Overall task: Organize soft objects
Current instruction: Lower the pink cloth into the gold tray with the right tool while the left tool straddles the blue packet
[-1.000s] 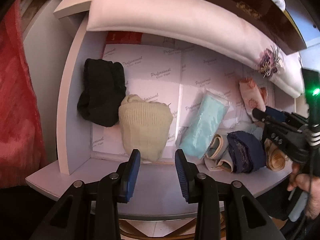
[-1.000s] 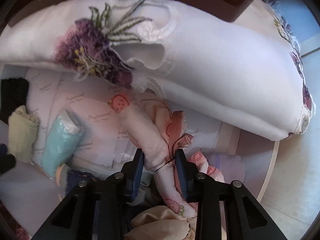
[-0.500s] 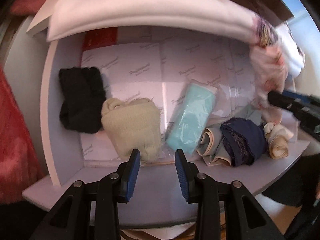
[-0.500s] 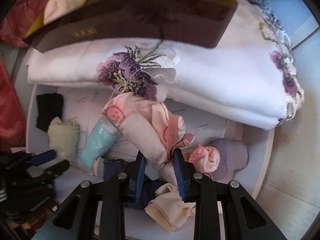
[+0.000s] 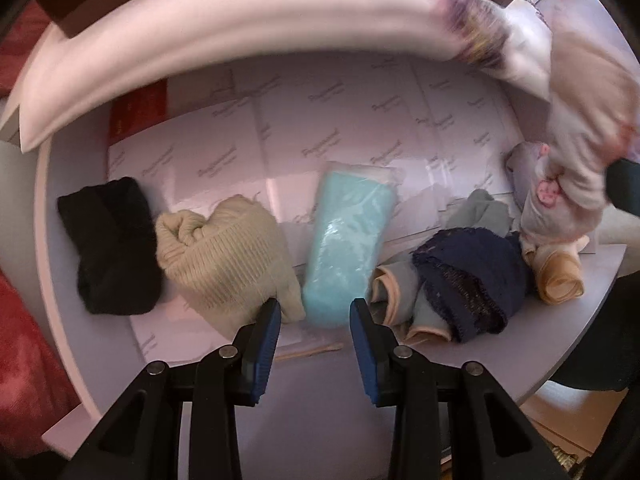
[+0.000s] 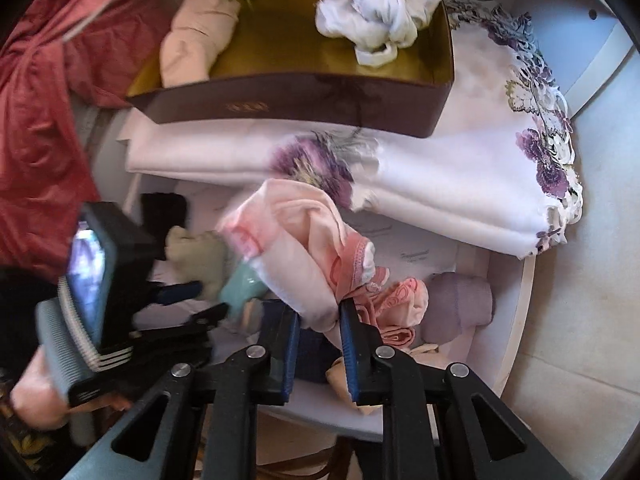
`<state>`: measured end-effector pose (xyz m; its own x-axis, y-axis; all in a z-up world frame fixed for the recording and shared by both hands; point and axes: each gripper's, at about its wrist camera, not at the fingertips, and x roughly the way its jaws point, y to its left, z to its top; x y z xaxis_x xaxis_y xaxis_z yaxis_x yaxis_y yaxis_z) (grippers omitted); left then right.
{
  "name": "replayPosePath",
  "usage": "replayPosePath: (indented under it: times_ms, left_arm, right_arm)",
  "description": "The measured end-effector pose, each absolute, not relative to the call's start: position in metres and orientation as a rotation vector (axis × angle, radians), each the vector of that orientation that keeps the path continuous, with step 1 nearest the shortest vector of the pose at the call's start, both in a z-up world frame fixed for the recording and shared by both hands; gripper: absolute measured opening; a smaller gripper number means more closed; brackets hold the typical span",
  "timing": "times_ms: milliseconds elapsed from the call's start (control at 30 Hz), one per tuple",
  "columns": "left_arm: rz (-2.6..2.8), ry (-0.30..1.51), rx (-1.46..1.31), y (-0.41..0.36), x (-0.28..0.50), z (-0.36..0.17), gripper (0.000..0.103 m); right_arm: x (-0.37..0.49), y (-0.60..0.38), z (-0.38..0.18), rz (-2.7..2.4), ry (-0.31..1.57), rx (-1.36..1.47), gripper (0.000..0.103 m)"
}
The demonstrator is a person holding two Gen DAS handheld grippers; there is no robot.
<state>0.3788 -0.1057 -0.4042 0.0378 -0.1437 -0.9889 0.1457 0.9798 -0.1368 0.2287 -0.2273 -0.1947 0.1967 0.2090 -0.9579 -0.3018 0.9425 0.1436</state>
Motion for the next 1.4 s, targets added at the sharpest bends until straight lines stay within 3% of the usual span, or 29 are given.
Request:
replayPosePath:
  times_ms: [233,667,1100,1233,1400]
  left_arm:
    - [-0.253,1.505,-0.140,-0.106,0.394,-0.411,0.033]
    - [-0.275,1.531,-0.042,-0.137,0.414,-0.425,0.033]
    - [-0.264,1.518,-0.062,-0.126,0.406,-0.420,0.022]
    - [-0.253,1.521,-0.098,-0.120,0.405,-0.422,0.020]
    - [-0.246,1.527,-0.135,-0.109,0.403,-0.419,0.020]
  right_arm:
    - [0.214,-0.245,-0.185,0.344,1.300,-0.029,0.020]
    - [0.213,-0.256,-0.134,0.394,1.167,0.111,0.020]
    - [0.262,-0.216,-0.053,0.480,1.009,0.284,0.020]
    - [0.294,-0.194,-0.051,0.461,1.017,0.280,0.020]
    - [0.338,-0.160,-0.094,0.406,1.154,0.229,0.020]
